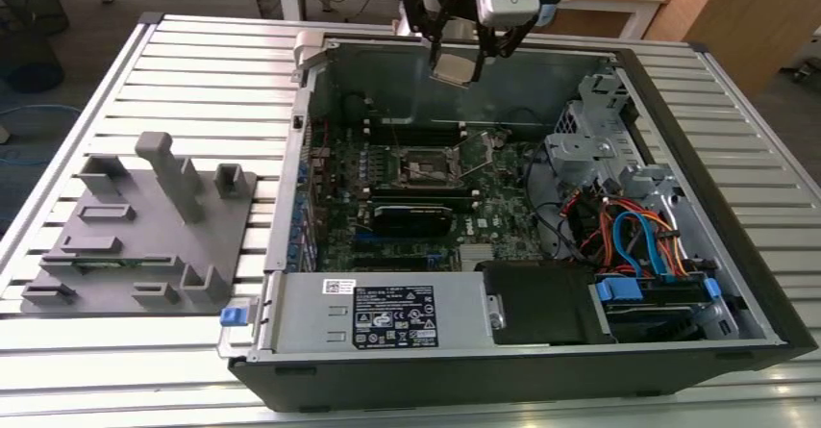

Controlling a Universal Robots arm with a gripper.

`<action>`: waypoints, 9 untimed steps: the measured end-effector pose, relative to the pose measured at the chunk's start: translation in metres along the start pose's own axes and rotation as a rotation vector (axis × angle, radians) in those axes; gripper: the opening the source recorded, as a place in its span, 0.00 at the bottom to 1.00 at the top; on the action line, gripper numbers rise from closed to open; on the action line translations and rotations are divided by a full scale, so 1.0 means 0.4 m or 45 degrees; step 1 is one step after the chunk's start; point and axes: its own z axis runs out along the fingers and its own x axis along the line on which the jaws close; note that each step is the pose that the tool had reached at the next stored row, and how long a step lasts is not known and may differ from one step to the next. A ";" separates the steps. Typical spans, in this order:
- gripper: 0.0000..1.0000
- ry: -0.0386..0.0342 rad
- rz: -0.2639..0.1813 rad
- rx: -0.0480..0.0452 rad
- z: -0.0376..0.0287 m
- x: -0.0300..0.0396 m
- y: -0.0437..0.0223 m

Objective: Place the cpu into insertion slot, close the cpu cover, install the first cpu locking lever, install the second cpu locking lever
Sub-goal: 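Place the cpu into insertion slot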

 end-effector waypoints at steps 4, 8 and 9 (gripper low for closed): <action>0.54 -0.0003 0.002 0.000 0.000 0.000 0.000; 0.54 -0.0003 0.002 0.000 0.000 0.000 0.000; 0.54 -0.0003 0.002 0.000 0.000 0.000 0.000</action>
